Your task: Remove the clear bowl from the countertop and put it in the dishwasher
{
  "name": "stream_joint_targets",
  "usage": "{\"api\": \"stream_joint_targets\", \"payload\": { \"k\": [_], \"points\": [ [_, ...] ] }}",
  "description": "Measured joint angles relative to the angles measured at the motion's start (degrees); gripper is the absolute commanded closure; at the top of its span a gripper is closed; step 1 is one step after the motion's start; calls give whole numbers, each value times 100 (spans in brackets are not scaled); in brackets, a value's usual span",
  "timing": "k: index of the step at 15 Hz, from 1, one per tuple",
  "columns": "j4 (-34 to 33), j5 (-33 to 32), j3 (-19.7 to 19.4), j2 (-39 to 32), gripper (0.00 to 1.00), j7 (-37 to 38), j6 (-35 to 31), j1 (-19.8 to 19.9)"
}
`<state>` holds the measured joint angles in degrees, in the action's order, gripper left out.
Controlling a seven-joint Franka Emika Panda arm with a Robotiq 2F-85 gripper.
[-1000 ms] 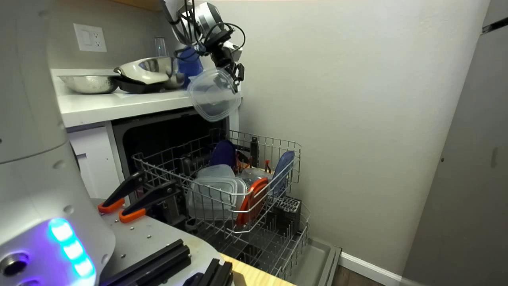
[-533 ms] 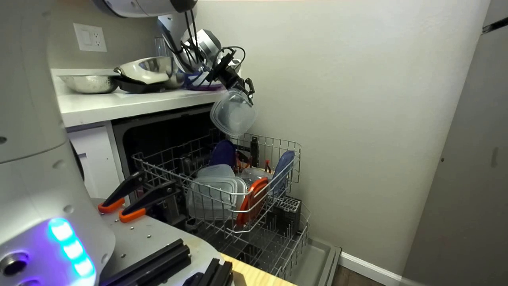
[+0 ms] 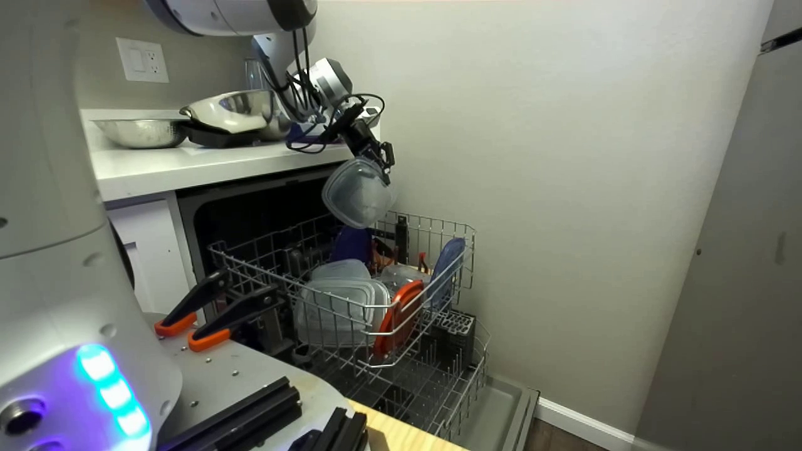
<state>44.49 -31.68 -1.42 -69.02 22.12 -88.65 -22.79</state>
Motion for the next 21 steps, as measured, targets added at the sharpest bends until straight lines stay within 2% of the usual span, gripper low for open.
{"api": "stream_joint_targets", "payload": {
  "k": [8,13,18,21],
  "points": [
    [225,1386,643,-196,96,204,1,347],
    [355,2323,950,-224,96,228,-2,776],
    [678,3103,1106,-222,96,429,-5,1270],
    [1027,3405,1158,-228,96,429,-3,1408]
  ]
}}
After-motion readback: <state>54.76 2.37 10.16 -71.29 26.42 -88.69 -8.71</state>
